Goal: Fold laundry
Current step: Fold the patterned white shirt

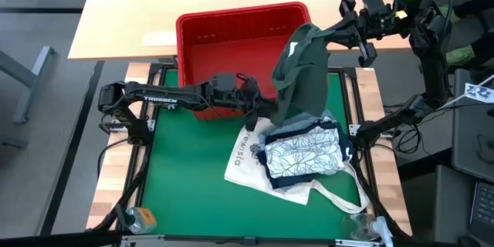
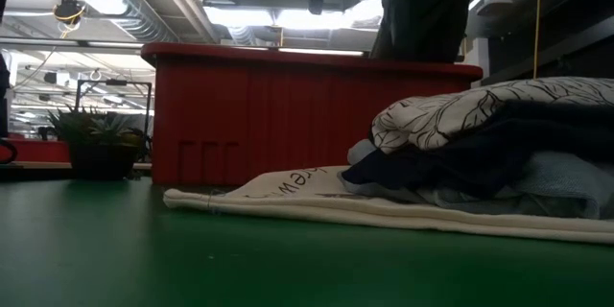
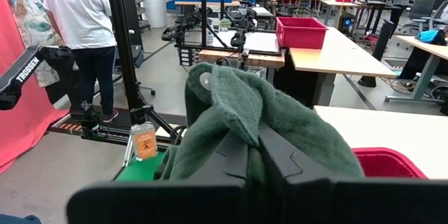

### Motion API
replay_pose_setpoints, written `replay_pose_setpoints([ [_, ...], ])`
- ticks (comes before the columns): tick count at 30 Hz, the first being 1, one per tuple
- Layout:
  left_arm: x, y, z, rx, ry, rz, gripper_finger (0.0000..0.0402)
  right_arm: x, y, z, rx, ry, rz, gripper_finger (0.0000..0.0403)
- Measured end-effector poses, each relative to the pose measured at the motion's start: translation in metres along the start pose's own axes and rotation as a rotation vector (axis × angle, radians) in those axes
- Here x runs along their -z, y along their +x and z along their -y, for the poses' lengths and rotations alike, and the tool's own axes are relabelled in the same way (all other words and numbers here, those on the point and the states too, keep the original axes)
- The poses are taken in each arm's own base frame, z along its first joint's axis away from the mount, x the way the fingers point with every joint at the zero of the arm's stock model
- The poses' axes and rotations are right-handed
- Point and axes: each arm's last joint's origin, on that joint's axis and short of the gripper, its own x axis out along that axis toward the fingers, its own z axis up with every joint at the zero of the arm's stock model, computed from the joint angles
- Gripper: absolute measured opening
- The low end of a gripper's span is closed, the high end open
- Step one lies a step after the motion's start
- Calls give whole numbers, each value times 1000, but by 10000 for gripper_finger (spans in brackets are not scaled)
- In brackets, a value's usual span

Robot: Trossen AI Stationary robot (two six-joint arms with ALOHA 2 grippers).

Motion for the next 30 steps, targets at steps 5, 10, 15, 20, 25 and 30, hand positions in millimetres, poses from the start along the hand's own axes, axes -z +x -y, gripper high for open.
replay_pose_setpoints([
  [5,-8,0,5,77,5,79,6,-1,-2,-3,-8,26,5,12],
  [10,-26,-4,24,238,-43,268,2,-8,-13,-19,-73,16,38,6],
  [15,-37,-8,45,331,-63,372,1,-20,-32,-44,-83,-69,95,13],
  [20,-57,-11,78,404,-17,400,1,-35,-55,-75,-69,-210,184,7],
  [25,-82,-17,111,426,42,402,0,-47,-75,-100,-70,-245,268,10],
  [30,-93,-26,150,355,87,367,0,-58,-91,-123,-126,-224,340,10],
])
